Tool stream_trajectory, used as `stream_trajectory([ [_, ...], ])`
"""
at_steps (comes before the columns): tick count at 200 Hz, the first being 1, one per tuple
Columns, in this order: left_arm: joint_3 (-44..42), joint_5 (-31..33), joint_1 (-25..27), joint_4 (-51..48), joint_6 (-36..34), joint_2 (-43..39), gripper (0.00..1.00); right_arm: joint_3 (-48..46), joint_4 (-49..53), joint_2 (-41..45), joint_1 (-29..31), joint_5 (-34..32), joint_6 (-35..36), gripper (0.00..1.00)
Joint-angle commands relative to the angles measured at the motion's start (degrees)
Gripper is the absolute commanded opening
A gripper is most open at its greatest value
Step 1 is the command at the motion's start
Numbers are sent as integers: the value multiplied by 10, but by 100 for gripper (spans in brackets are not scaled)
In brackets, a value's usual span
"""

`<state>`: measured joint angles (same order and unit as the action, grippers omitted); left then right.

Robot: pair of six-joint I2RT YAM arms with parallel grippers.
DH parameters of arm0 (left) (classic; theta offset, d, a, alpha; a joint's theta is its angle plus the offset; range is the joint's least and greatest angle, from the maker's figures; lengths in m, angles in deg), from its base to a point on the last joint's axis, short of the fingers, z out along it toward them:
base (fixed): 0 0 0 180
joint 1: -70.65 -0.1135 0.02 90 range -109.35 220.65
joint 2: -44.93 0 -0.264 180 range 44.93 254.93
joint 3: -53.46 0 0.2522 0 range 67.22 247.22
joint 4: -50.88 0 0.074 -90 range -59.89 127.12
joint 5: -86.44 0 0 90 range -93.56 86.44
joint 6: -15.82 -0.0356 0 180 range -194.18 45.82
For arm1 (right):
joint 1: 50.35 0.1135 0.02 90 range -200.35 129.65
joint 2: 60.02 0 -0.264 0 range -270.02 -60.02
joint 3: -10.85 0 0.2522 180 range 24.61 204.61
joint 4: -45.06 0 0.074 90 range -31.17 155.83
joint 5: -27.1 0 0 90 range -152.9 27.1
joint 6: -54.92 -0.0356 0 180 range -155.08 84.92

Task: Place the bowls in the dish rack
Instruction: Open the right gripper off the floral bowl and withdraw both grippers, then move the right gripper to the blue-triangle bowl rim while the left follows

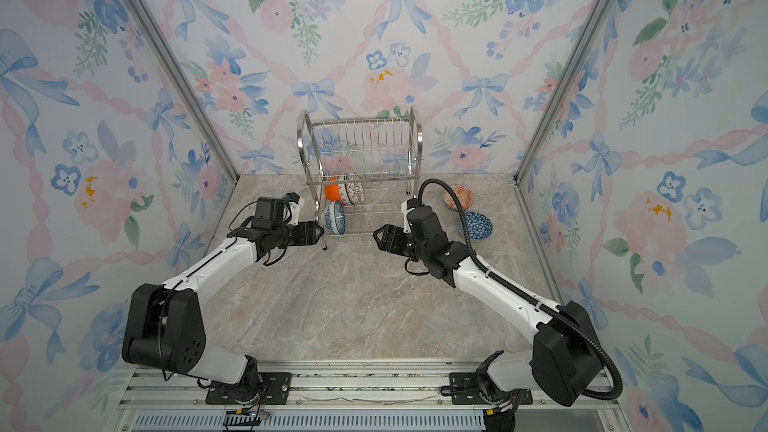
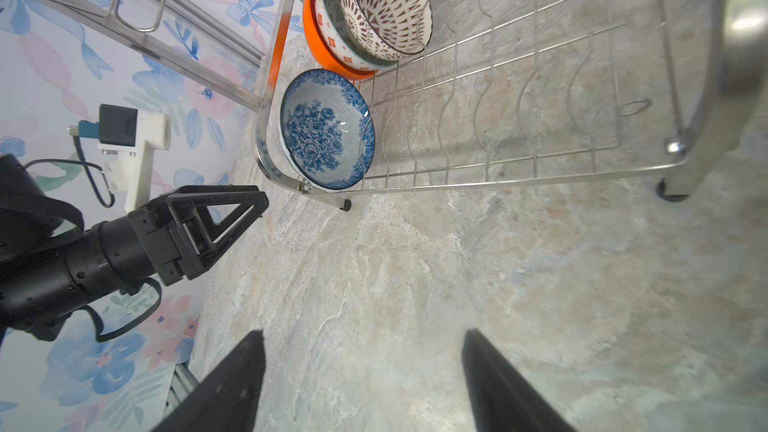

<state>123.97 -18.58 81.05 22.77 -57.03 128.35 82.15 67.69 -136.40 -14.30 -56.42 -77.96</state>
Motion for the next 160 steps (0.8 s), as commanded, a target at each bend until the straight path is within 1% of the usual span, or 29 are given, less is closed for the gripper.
stream_trajectory([
  [1, -29, -9, -2, -8, 34, -46, 95, -12, 79, 61, -2, -61, 27, 97],
  [5, -35, -11, -2, -8, 38, -55, 98, -14, 87, 71, -4, -69, 28, 100],
  [8, -39, -13, -2, -8, 40, -62, 98, -16, 94, 79, -5, -76, 29, 97],
  [29, -66, -18, 7, -11, 62, -110, 98, -32, 143, 134, -19, -123, 26, 97],
  [40, -75, -17, 20, -15, 76, -135, 98, -41, 162, 161, -29, -138, 25, 97],
  [62, -84, 8, 73, -17, 99, -178, 98, -43, 227, 189, -56, -184, 24, 97],
  [80, -78, 35, 135, -18, 116, -189, 98, -31, 286, 194, -92, -194, 32, 97],
  [102, -68, 80, 216, -17, 144, -180, 98, -26, 326, 204, -133, -203, 38, 97],
  [123, -50, 115, 286, -15, 163, -148, 98, -27, 342, 216, -181, -193, 52, 97],
  [139, -36, 132, 328, -5, 174, -114, 98, -30, 347, 217, -230, -165, 62, 97],
  [160, -11, 144, 370, 16, 180, -66, 98, -24, 368, 199, -304, -120, 67, 97],
])
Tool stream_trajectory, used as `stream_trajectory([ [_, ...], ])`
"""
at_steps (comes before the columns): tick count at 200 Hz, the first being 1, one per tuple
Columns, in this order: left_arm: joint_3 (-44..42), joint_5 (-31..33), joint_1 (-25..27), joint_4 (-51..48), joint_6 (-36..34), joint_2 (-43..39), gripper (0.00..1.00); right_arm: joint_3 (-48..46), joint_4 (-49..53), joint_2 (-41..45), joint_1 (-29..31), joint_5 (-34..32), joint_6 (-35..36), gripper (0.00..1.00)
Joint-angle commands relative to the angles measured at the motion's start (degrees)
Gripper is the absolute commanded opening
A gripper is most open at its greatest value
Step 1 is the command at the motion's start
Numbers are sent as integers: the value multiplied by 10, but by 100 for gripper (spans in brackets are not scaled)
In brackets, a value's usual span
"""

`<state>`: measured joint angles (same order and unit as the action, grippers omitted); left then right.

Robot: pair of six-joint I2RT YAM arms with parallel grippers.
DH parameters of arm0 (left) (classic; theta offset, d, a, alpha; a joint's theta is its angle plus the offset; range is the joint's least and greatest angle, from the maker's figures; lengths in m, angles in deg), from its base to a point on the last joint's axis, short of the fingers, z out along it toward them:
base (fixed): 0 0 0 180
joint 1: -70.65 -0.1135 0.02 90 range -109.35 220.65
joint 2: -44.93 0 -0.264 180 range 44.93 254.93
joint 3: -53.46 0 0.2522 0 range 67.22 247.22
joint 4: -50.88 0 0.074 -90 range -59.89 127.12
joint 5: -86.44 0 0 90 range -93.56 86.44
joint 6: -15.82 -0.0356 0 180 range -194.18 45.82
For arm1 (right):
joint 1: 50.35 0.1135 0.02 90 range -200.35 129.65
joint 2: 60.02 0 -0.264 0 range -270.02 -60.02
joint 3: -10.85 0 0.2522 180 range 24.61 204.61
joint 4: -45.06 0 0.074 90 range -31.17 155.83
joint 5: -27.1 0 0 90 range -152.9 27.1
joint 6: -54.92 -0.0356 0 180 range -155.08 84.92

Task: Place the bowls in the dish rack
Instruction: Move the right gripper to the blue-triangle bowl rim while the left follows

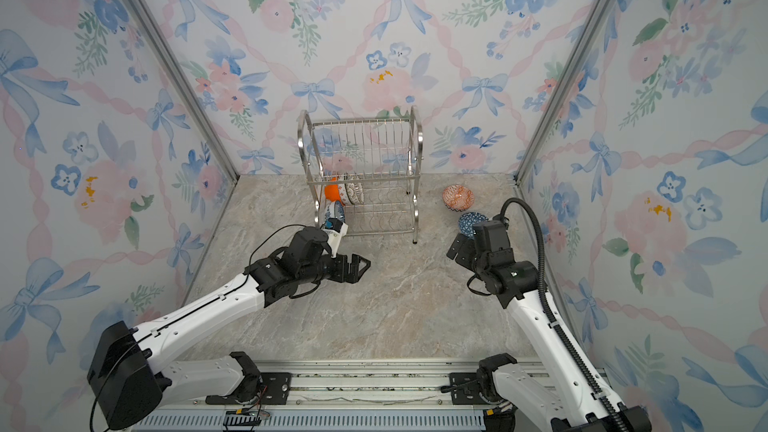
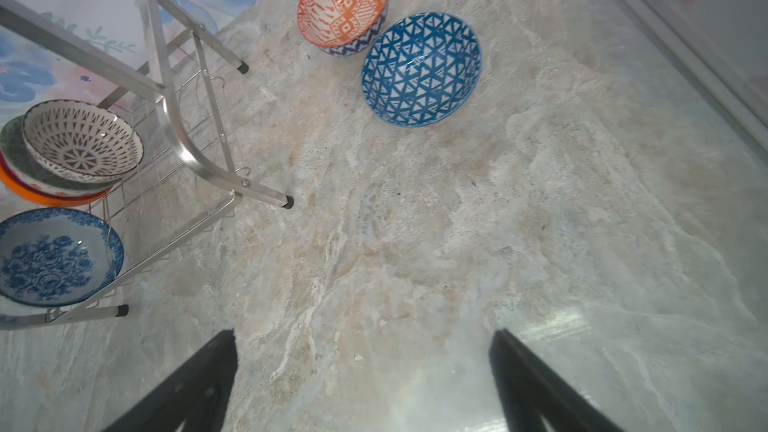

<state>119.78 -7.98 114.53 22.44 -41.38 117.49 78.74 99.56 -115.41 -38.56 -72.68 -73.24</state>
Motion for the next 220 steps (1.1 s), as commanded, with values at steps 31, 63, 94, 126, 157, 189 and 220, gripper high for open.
stream_trajectory([
  [31, 102, 45, 77, 25, 17, 125, 98, 25, 57, -65, -102, 33, 55, 97],
  [63, 179, 31, 99, 26, 7, 209, 98, 37, 27, -142, -164, 86, 43, 97],
  [94, 237, -2, 107, 27, 11, 269, 98, 69, 3, -219, -214, 135, 34, 97],
  [126, 272, -16, 110, 26, 6, 299, 98, 86, -40, -261, -222, 144, 29, 97],
  [157, 288, -32, 111, 26, -2, 315, 98, 105, -54, -308, -224, 149, 36, 97],
  [189, 302, -31, 111, 24, -16, 327, 98, 133, -62, -355, -238, 151, 42, 99],
  [220, 332, -46, 111, 5, -43, 348, 98, 162, -75, -404, -261, 171, 45, 99],
])
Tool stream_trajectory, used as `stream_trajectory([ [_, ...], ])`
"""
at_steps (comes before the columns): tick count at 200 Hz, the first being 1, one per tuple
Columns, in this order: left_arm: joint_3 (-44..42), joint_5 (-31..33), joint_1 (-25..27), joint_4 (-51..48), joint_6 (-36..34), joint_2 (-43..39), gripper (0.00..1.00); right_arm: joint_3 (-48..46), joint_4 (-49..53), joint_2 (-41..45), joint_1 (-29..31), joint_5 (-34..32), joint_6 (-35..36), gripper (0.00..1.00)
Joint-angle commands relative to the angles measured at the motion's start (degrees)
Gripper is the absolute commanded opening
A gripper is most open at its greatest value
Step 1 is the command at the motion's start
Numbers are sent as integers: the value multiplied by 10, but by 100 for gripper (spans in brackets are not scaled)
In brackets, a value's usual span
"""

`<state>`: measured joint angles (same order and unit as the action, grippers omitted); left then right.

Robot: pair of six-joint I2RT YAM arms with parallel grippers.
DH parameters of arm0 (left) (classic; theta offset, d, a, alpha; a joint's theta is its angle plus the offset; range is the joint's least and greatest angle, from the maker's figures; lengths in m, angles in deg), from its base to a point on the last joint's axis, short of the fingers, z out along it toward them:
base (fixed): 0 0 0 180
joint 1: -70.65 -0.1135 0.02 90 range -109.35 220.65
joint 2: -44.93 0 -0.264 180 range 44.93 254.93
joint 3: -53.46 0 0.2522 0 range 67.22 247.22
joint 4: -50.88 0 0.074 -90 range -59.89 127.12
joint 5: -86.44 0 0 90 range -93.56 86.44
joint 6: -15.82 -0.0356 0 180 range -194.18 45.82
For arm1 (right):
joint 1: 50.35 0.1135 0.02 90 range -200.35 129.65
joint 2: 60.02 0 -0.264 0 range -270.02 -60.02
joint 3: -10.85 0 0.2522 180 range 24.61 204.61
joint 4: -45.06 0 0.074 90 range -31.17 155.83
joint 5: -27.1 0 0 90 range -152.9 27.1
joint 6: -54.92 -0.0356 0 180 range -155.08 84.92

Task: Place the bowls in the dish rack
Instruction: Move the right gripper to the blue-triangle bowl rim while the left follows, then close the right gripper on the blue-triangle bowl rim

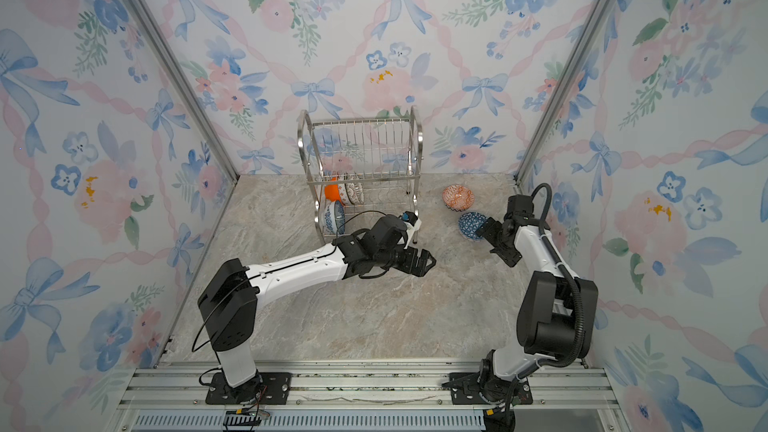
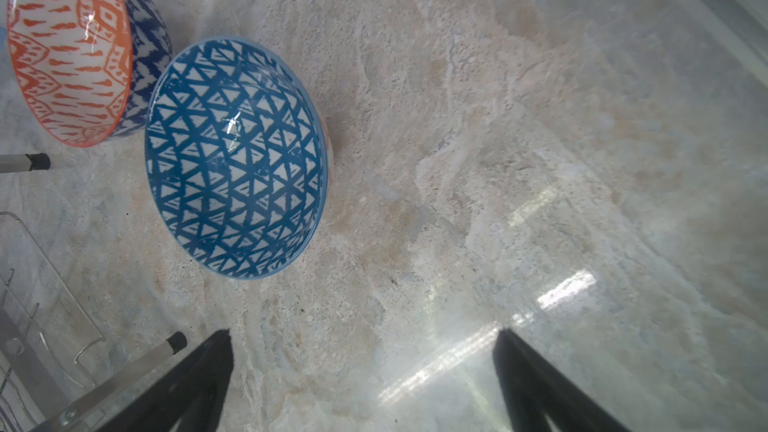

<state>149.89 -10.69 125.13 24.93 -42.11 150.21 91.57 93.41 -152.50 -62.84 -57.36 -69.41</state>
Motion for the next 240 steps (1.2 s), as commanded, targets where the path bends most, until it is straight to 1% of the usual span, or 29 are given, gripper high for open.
stream_trajectory([
  [1, 33, -19, 5, -22, -37, 22, 98, 35, -14, -36, -19, 18, 7, 99],
  [26, 59, -14, 4, -48, -65, 37, 98, 70, -13, -82, -22, 31, 13, 96],
  [47, 73, -13, 4, -55, -83, 46, 98, 89, -16, -120, -21, 42, 1, 92],
  [78, 85, -22, 4, -60, -91, 64, 98, 111, -21, -160, -18, 52, -11, 86],
  [109, 106, -27, 2, -69, -103, 83, 98, 126, -21, -185, -14, 58, -8, 71],
  [128, 111, -31, -1, -68, -103, 90, 98, 142, -13, -200, -11, 58, -1, 60],
  [137, 112, -33, -2, -68, -104, 92, 98, 147, -12, -203, -9, 57, 3, 56],
  [155, 113, -34, -5, -68, -107, 94, 98, 153, -9, -208, -5, 50, 9, 53],
  [240, 111, -33, -21, -83, -119, 85, 98, 161, -9, -231, -4, 43, 19, 23],
])
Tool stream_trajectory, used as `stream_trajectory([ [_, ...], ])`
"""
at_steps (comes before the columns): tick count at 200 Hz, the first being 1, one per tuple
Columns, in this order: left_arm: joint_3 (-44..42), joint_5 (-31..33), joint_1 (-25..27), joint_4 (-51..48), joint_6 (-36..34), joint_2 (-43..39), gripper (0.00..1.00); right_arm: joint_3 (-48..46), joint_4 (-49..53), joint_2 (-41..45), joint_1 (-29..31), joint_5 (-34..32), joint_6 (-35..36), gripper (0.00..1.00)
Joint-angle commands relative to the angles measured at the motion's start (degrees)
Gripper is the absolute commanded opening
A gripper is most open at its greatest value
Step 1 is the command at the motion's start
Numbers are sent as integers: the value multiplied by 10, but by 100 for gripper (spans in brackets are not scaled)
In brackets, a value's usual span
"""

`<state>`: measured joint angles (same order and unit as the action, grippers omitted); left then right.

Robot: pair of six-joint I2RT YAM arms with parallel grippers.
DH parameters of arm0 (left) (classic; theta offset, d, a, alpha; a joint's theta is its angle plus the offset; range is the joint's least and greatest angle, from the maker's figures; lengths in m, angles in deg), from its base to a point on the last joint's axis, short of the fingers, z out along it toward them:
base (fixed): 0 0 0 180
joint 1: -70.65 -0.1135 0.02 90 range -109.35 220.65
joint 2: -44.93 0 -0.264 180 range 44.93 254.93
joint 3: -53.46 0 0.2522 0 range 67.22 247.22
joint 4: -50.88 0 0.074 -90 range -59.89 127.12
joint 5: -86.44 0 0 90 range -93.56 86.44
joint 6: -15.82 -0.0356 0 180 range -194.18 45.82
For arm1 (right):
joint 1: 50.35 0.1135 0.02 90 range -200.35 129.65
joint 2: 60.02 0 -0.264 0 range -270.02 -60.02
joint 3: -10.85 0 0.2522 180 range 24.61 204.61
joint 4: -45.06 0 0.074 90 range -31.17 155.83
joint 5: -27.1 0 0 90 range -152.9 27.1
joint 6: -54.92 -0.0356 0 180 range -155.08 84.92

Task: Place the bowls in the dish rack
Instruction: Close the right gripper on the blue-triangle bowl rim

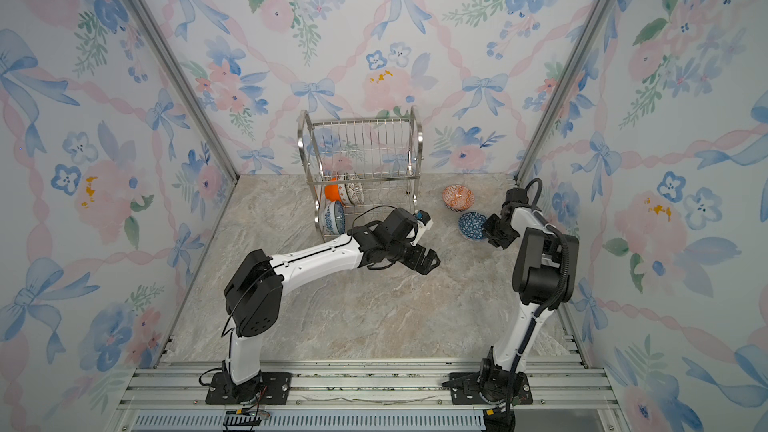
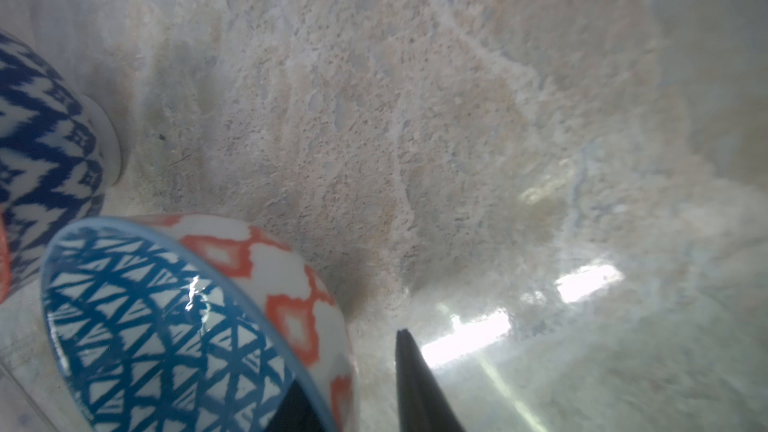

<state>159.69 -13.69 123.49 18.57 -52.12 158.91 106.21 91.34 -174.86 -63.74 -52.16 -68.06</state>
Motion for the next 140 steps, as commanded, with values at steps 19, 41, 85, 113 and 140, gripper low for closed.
stream_trajectory([
  [19, 11, 0, -5, -19, -19, -5, 98, 15, 13, -6, 5, -9, 7, 16],
  [41, 10, 1, -5, -19, -18, -6, 98, 12, 17, -1, 5, -11, 10, 10],
  [85, 7, 4, -4, -19, -16, -9, 98, -8, 18, 23, 7, -14, 14, 5],
  [113, 6, 10, -3, -19, -17, -14, 98, -25, 21, 46, 8, -11, 19, 0],
  [140, 2, 16, -3, -19, -18, -19, 98, -44, 22, 67, 16, -9, 20, 0],
])
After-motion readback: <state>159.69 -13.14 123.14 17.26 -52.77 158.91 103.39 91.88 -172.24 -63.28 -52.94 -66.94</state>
